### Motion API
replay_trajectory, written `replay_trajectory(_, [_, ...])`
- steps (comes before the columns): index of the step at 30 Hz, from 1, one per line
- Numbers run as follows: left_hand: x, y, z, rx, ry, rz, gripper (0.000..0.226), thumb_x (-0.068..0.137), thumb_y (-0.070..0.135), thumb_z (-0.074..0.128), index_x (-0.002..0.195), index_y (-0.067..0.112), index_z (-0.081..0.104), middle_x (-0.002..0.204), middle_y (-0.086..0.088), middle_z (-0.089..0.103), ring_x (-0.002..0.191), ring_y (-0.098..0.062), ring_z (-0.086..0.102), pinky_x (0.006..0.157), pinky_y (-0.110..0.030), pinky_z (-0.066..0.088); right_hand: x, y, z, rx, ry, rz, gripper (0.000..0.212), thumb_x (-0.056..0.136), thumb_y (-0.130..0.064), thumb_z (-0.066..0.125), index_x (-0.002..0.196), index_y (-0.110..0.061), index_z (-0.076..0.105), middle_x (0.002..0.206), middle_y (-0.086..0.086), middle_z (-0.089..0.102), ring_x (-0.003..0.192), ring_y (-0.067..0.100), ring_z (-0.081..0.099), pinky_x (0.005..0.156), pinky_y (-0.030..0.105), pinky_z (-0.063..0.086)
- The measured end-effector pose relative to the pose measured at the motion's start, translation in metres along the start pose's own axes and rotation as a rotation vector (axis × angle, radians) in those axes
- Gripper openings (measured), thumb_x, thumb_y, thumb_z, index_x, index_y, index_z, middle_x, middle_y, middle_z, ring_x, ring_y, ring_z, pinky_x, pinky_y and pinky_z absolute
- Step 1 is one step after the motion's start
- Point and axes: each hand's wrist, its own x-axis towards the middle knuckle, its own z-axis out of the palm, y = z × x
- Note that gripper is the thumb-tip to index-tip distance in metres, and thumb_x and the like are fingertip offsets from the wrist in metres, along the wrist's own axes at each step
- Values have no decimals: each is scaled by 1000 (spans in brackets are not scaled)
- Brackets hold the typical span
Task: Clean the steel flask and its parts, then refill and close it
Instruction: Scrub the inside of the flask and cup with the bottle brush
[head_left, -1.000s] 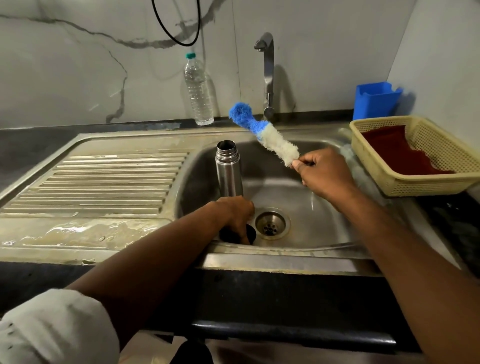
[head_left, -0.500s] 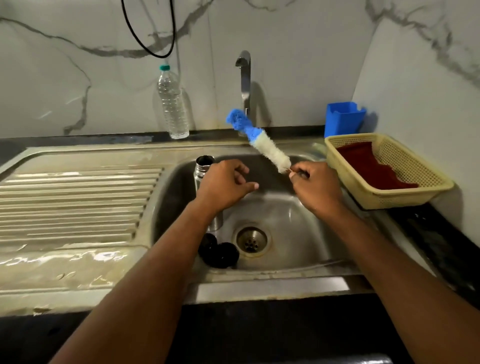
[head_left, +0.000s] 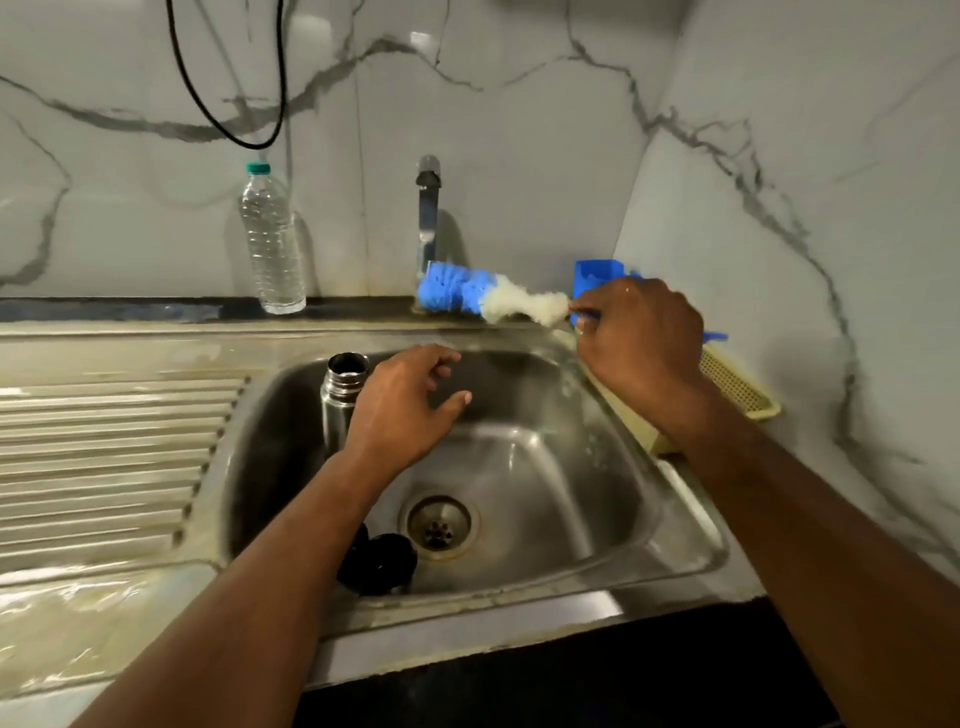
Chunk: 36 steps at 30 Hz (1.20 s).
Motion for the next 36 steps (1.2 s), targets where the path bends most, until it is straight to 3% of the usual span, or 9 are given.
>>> replay_trajectory(3, [0,-3,0,-2,4,-7,47,86,33,85,129,22,69,108,7,70,89,-8,65,82,-36,60,36,29,-15,-210,27,-8,22,85,-20,64,101,-24,78,101,4,74,97,34,67,78,37,46])
replay_trajectory(13, [-1,-10,3,-16,16,16,46,80,24,91,122,21,73,98,10,71,82,-5,66,75,-35,59,94,91,-54,-506,132,31,14,88,-2,60,94,-11,69,95,14,70,97,38,64,89,44,42])
replay_trajectory(20, [-2,-14,3,-3,-4,6,47,79,24,91,122,23,73,98,12,70,83,-2,66,74,-26,53,117,83,-57,-702,7,-45,17,95,-14,57,110,-17,65,107,9,68,109,34,62,104,45,35])
replay_trajectory(26, [-2,-19,5,6,-15,2,49,78,24,93,123,27,73,97,16,69,82,-4,68,73,-29,59,150,67,-31,-842,10,-235,12,96,-22,59,104,-22,68,92,1,72,104,29,65,109,46,33])
replay_trajectory(36, [-3,-22,8,8,-32,11,53,78,27,91,127,33,70,100,20,68,85,-2,67,72,-30,59,185,70,13,-987,-23,-397,15,99,-21,62,108,-24,74,93,1,75,114,30,64,125,54,22])
